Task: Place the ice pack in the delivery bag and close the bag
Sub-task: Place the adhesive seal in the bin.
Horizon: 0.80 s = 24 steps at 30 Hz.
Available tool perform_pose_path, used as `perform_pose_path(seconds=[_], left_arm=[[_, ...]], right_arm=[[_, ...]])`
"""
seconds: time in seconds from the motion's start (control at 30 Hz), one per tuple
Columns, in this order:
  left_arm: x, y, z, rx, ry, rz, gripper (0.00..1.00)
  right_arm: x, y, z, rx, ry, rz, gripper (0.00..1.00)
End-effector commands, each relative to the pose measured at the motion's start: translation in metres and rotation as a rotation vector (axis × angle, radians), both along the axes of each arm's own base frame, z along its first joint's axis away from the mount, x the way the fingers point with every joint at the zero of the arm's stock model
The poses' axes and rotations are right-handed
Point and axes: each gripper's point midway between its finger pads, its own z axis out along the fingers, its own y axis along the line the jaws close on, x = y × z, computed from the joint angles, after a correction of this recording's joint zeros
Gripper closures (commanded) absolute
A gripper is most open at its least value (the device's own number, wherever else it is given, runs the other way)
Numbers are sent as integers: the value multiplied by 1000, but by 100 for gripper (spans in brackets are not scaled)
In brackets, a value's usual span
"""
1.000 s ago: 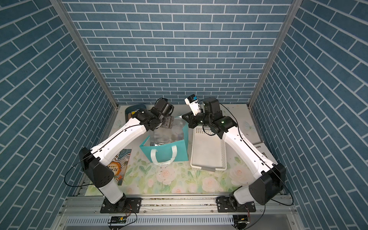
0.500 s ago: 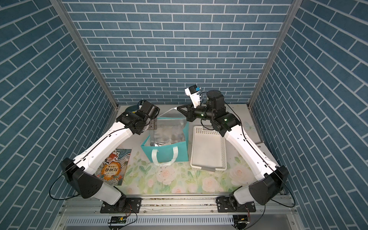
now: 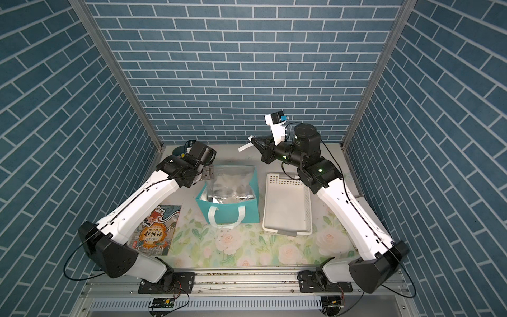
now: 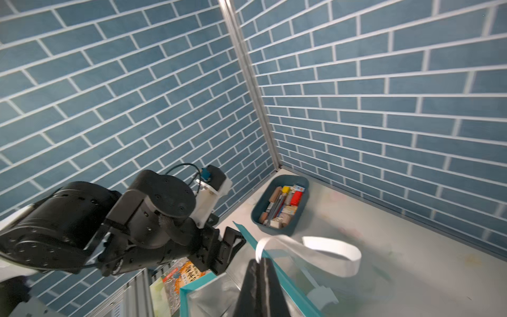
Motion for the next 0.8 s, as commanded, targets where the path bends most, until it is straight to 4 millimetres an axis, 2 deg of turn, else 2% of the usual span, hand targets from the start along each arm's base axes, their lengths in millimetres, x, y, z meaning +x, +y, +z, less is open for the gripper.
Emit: perform_pose_path(seconds=[0.0,0.07,0.17,0.3,0.5,0.63,0.77], left_arm=[[1,-9,3,-85,-29,-13,9],[2,-12,4,-106,-37,-15,9],[4,-14,1,-120,-38,-18,8],[6,-17,-1,-118,-24,-22,9],[6,-18,-2,-124,-26,-26,9],[5,-18,-1,-122,-24,-27,9],[5,-18,-1,-125,-24,-28,9]], right_arm=[[12,-51,-3,-35,-65,-289,100],[14,-76,-25,-85,-34,-411,100],[12,-95,-67,-176,33,-483,100],[0,-107,-125,-260,150,-495,100],[-30,-123,-211,-313,322,-495,100],[-38,-139,-259,-358,457,-551,100],[-37,-145,-297,-416,584,-555,100]])
